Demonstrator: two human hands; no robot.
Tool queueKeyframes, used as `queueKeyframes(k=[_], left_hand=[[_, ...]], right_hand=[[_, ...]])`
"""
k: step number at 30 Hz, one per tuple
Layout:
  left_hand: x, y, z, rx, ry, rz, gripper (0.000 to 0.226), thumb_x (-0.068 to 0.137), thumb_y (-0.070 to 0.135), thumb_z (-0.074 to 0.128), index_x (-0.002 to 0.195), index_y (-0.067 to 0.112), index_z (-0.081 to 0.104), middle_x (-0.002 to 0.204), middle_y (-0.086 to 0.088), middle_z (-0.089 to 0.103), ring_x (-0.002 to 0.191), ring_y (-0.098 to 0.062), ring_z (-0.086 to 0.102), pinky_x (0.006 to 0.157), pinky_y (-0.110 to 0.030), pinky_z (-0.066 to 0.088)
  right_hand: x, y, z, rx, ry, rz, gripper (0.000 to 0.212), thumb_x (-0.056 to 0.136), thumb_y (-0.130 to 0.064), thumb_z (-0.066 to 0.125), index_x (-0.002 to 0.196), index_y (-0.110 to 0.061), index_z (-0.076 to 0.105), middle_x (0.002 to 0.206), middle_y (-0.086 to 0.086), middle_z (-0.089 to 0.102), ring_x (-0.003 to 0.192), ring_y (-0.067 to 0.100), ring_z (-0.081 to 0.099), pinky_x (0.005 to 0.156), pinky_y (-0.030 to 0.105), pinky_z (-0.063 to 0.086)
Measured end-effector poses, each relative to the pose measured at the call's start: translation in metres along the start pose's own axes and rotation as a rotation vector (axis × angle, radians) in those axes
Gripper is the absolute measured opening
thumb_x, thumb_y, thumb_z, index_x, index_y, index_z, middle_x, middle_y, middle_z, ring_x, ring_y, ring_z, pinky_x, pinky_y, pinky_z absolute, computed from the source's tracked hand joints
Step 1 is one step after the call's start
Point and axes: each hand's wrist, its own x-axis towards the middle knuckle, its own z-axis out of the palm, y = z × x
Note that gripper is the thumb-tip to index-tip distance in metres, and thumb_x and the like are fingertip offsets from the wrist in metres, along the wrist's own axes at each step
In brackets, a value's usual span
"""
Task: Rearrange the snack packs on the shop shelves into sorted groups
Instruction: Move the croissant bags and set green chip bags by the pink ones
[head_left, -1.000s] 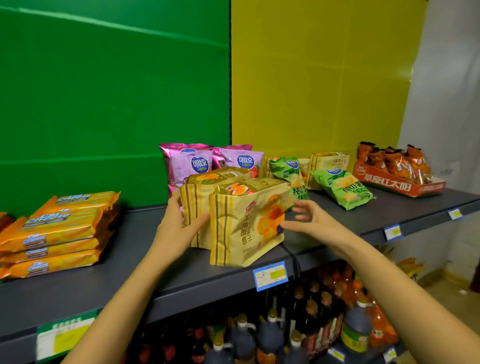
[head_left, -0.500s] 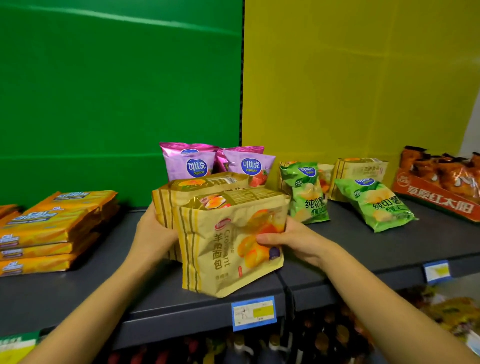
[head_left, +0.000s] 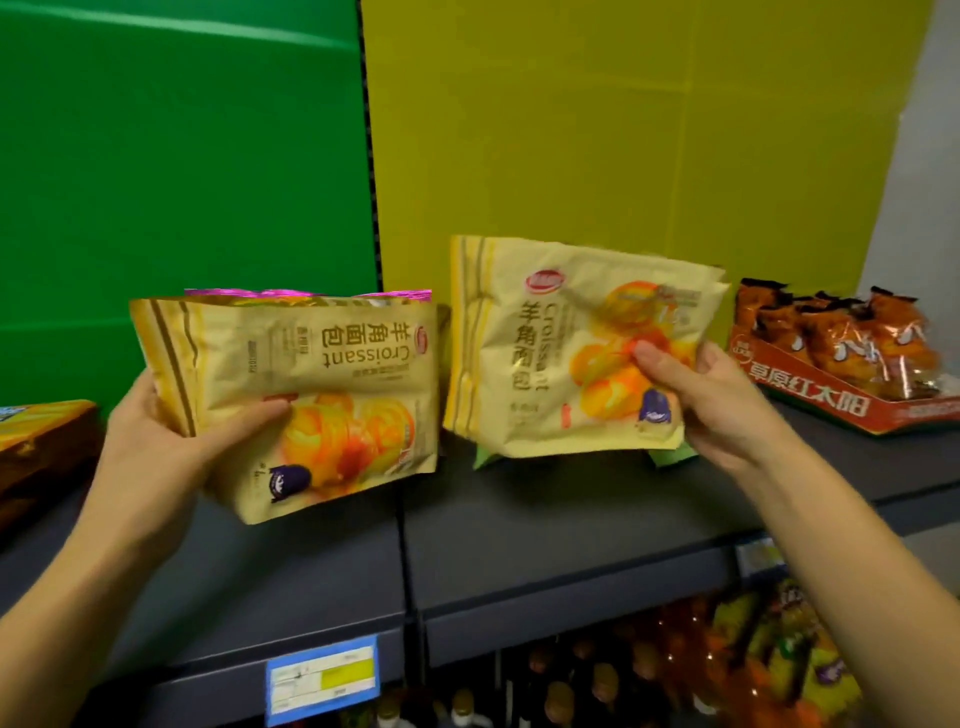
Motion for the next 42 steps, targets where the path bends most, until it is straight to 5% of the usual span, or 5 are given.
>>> queueKeyframes(k=[6,23,29,33,42], left_hand=[[-0.018,-0.002,0.099,-0.119,-0.122,-0.090,0.098,0.021,0.052,0.088,0.109,0.016,0.062,0.098,0.003,0.075,0.087,-0.015,0.072,0.065,-0.025,0.058],[-0.049,-0.032,0.248,-0.186,-0.217,-0.369,0.091,0.034,0.041,0.091,0.115,0.015,0.059,0.109,-0.010,0.072,0.098,-0.032,0.068,0.078,-0.050,0.056],[-0.045,-0.025,0.250,-0.185,-0.236,-0.402,0.097,0.030,0.038,0.092,0.117,0.014,0.058,0.106,-0.008,0.073,0.092,-0.028,0.071,0.063,-0.034,0.058],[-0.050,-0.020,0.247,-0.193,-0.260,-0.400,0.099,0.024,0.037,0.093,0.114,0.015,0.057,0.102,-0.004,0.074,0.089,-0.021,0.072,0.060,-0.026,0.057],[-0.006,-0.018,0.226,0.032,0.004,-0.358,0.039,0.076,0.050,0.056,0.083,0.013,0.063,0.078,-0.001,0.069,0.079,-0.013,0.065,0.085,-0.034,0.045]], right_hand=[[0.007,-0.038,-0.108,-0.112,0.221,-0.083,0.071,0.035,-0.038,0.084,0.100,-0.023,0.062,0.083,-0.010,0.076,0.075,0.005,0.072,0.060,0.020,0.057],[0.047,0.036,-0.273,-0.645,0.605,0.050,0.066,0.073,-0.029,0.076,0.126,-0.010,0.043,0.129,0.015,0.054,0.119,0.032,0.051,0.102,0.047,0.042],[0.050,0.034,-0.279,-0.642,0.548,0.243,0.124,0.041,-0.053,0.086,0.141,-0.012,0.026,0.147,0.011,0.035,0.135,0.030,0.036,0.109,0.050,0.034],[0.012,0.014,-0.252,-0.623,0.707,0.017,0.089,0.075,-0.014,0.074,0.146,-0.012,0.021,0.153,0.007,0.020,0.138,0.024,0.028,0.112,0.041,0.028],[0.055,0.037,-0.195,-0.758,0.116,0.075,0.044,0.086,-0.025,0.062,0.126,-0.012,0.050,0.130,0.008,0.053,0.121,0.023,0.050,0.097,0.034,0.041]])
